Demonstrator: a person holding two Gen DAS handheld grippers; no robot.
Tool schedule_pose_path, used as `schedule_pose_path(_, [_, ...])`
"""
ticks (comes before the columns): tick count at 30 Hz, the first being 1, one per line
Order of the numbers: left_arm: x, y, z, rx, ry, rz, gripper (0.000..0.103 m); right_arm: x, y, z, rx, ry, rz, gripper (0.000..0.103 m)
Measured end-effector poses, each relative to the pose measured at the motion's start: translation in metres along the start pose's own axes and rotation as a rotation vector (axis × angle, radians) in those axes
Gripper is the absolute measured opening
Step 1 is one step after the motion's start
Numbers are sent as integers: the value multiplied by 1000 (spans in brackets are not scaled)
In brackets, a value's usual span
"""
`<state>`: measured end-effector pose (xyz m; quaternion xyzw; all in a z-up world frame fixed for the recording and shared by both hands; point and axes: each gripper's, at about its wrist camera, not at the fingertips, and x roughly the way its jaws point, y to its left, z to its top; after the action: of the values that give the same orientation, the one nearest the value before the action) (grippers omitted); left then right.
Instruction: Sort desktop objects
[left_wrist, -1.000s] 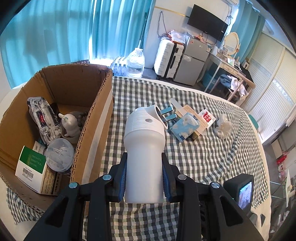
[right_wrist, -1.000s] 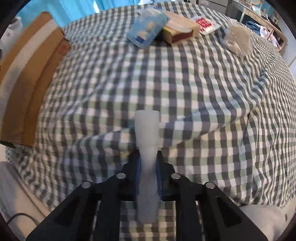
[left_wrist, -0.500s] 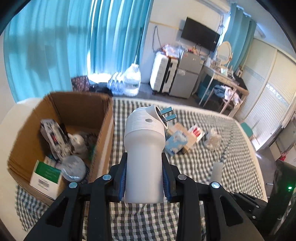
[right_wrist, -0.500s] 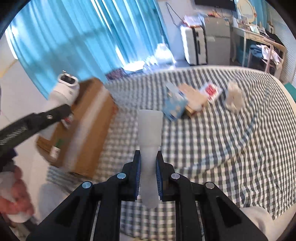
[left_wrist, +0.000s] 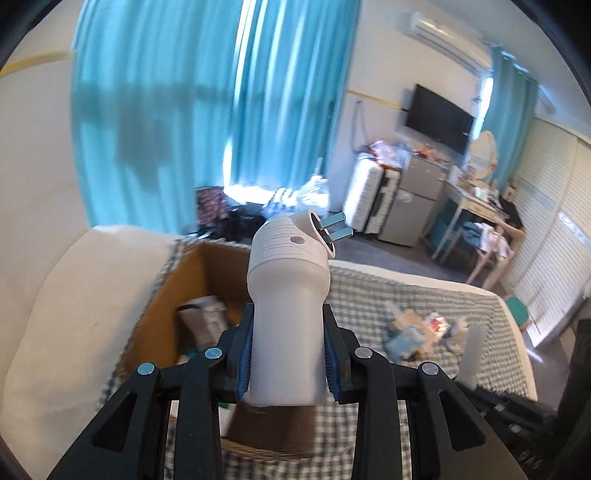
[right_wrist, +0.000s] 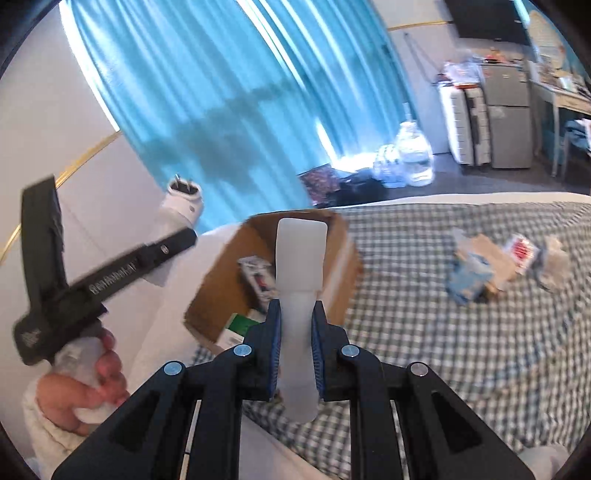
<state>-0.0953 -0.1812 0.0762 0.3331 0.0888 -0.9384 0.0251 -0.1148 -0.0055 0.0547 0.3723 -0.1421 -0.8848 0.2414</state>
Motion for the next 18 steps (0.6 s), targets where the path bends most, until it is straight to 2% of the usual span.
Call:
schedule_pose_path(5, [32,38,-16,-47,71,35,32,43,24,14,-24,43,47,15])
schedule_pose_path(8, [54,52,-25,-65,118,47,32,78,30,23,-31,78,45,15])
schedule_pose_path(15, [102,62,-28,-41,190,45,32,146,22,41,-21,130,3,15])
schedule_pose_path(18, [120,66,-28,-46,219,52,32,167,14,47,3,149,-8,20])
